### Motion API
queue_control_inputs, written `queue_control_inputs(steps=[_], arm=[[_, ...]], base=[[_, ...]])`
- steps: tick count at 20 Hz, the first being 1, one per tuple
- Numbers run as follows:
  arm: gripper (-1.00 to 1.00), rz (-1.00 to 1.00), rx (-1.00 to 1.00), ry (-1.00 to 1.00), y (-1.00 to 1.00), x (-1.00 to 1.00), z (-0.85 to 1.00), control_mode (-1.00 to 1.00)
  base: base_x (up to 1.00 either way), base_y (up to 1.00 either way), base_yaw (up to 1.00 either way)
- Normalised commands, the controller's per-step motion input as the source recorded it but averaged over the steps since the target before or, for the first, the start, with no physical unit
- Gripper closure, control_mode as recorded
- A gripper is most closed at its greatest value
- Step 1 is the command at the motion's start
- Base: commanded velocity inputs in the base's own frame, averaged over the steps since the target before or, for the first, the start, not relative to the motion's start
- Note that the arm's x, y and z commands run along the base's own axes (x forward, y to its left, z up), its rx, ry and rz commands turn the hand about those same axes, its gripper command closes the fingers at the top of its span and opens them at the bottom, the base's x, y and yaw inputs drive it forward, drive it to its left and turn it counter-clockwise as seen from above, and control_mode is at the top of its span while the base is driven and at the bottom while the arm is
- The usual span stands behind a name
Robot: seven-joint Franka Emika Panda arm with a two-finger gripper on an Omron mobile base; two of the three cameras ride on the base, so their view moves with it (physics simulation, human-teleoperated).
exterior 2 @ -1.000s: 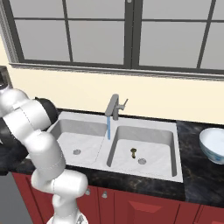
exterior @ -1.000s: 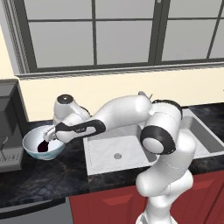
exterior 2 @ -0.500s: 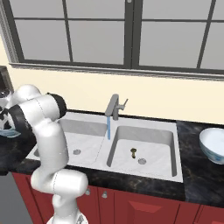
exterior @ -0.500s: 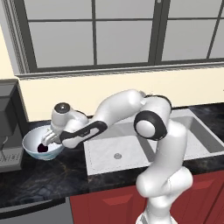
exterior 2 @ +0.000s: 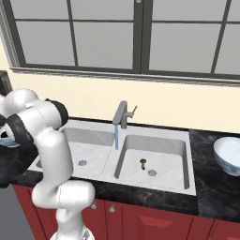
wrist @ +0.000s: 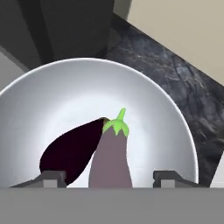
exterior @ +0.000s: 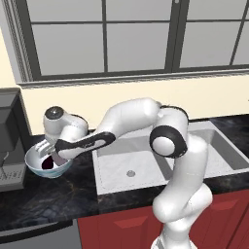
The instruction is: Pick the eggplants from the sink and place them in one bowl. Place the mushroom in the other bowl. Then turn off the sink faucet.
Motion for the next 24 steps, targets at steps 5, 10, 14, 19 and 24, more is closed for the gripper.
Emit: queue_control_inputs(steps=[5,10,14,19,24], arm=[[-1.0,0.05,0.11,0.0,-0.81,-0.48,0.29,-1.0],[-1.0,0.03,0.09,-0.15,-0.86,-0.62,0.67,-1.0],[-1.0,-0.22,0.0,-0.04,-0.67,-0.45,0.37,-1.0],[-1.0,-0.28,0.07,-0.11,-0.9,-0.66,0.01,-1.0],[-1.0,-0.22,0.09,-0.02,-0.98,-0.48,0.2,-1.0]], base=[[0.0,0.0,0.0],[0.0,0.0,0.0],[0.0,0.0,0.0],[0.0,0.0,0.0],[0.0,0.0,0.0]])
